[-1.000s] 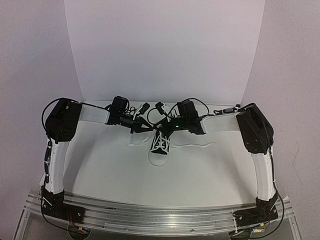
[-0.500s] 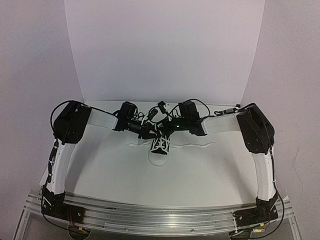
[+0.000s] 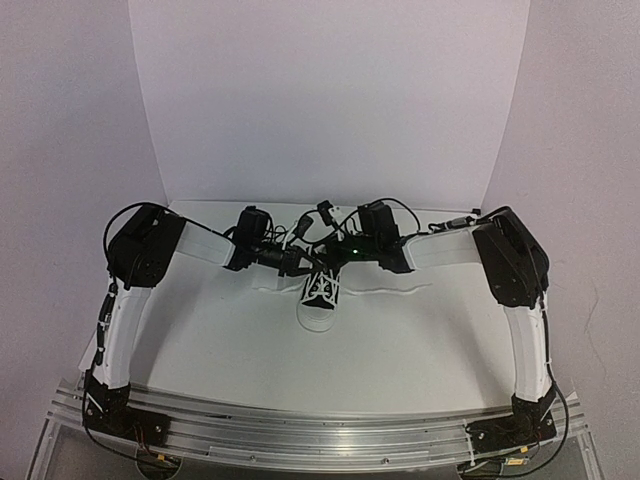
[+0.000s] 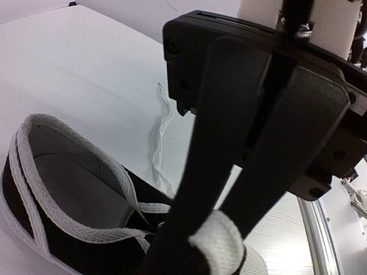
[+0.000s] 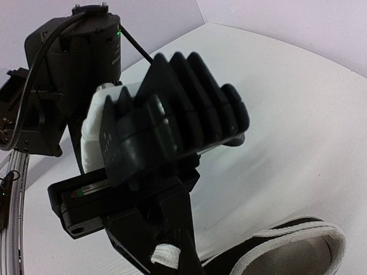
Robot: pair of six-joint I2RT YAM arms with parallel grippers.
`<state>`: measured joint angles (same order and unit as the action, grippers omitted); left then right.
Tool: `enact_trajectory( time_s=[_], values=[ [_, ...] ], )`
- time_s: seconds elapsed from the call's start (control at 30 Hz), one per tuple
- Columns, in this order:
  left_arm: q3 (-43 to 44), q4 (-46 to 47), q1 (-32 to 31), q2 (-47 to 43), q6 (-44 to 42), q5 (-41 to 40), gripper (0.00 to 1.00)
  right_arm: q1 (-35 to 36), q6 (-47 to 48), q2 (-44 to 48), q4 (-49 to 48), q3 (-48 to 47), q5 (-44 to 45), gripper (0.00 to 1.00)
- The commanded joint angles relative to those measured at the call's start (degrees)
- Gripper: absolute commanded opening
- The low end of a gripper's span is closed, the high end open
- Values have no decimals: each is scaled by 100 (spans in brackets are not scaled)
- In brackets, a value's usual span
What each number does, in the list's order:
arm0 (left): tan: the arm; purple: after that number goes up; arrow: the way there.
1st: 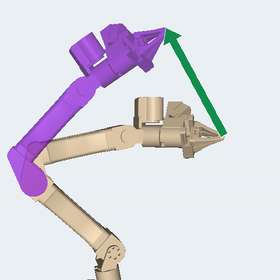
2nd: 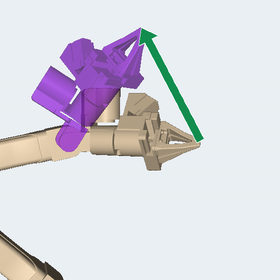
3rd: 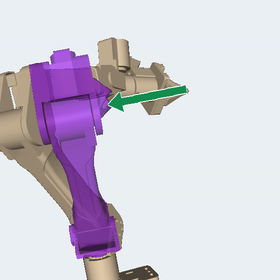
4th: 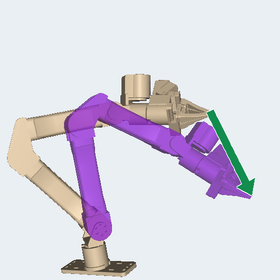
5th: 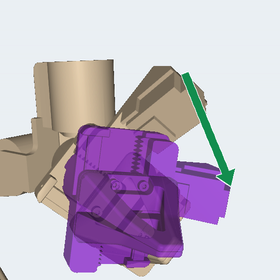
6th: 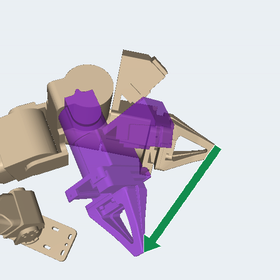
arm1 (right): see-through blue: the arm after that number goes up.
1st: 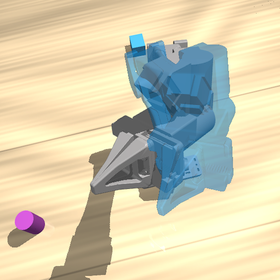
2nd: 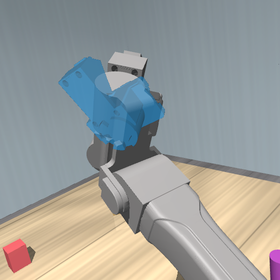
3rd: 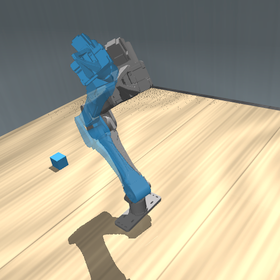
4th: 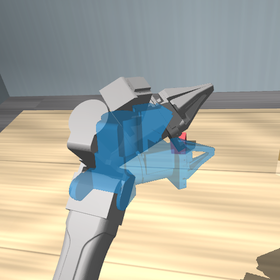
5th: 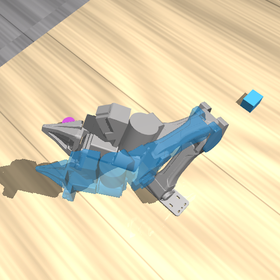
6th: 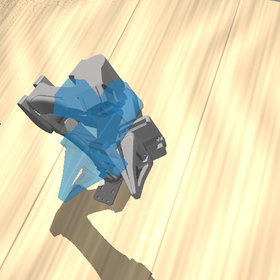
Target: Tie the shoes
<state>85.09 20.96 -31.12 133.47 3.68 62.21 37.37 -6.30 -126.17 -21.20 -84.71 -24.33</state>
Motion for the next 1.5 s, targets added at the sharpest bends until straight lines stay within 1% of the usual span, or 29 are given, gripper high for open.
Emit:
enact_trajectory(
  time_s=[0.0,0.13,0.17,0.23,0.3,0.33,0.4,0.47,0.5,0.53,0.57,0.6,0.7,0.77,0.83,0.87,0.9,0.93,0.97,1.0,1.03,1.07,1.1,1.2,1.3,1.4,1.47],
  values=[
    [-121,1023,-124,12,628,102,0,78,-310,197,-380,65,-22,0],
    [-129,1077,-120,12,636,134,0,78,-333,203,-402,82,-63,0],
    [-127,1093,-122,3,652,134,0,79,-335,229,-397,108,-61,5],
    [-116,1099,-122,-9,659,126,0,80,-354,349,-393,237,-13,25],
    [-108,1103,-126,-29,625,122,0,78,-399,520,-392,424,38,43],
    [-108,1093,-124,-26,592,105,0,77,-442,622,-388,536,91,49],
    [-109,1011,-122,-21,462,42,0,78,-522,836,-363,734,181,58],
    [-100,875,-125,-20,285,-21,0,78,-604,1059,-291,932,244,71],
    [-83,797,-123,-22,191,-20,0,79,-657,1185,-227,1009,274,74],
    [-68,748,-126,-24,115,-23,0,78,-672,1278,-151,1094,280,80],
    [-59,692,-122,-33,68,-29,0,79,-700,1394,-86,1174,280,88],
    [-51,650,-122,-34,15,-43,0,79,-713,1529,12,1248,282,90],
    [-41,561,-119,-46,-95,-82,0,78,-652,1877,491,1414,315,92],
    [-18,516,-122,-61,-184,-79,0,70,-553,2121,1042,1503,391,92],
    [17,367,-124,-85,-338,-102,0,18,-747,2498,1512,1669,858,91],
    [45,273,-122,-97,-472,-138,0,-36,-984,2703,1762,1769,1281,90],
    [65,161,-122,-108,-614,-158,0,-145,-1316,2898,2303,1817,1871,89],
    [83,72,-118,-118,-775,-163,0,-283,-1802,3038,2960,1766,2517,84],
    [85,16,-122,-124,-824,-152,0,-467,-2313,3093,3770,1566,3089,77],
    [87,-22,-122,-133,-852,-142,0,-652,-2916,3079,4509,1378,3582,73],
    [92,-39,-122,-130,-865,-134,0,-847,-3320,3021,5255,1194,3850,72],
    [102,-59,-125,-133,-876,-125,0,-1011,-3514,2958,5829,1020,3990,74],
    [108,-71,-125,-144,-890,-129,0,-1110,-3593,2899,6096,920,4083,76],
    [159,-181,-121,-154,-1005,-103,0,-1307,-3734,2536,6471,569,4139,81],
    [174,-215,-122,-178,-1081,-77,0,-1418,-3966,2023,6784,167,3984,83],
    [183,-318,-122,-187,-1233,-73,0,-1448,-4055,1413,7014,-193,3791,77],
    [189,-374,-123,-197,-1296,-80,0,-1448,-4079,1068,7166,-501,3744,71]
  ],
)
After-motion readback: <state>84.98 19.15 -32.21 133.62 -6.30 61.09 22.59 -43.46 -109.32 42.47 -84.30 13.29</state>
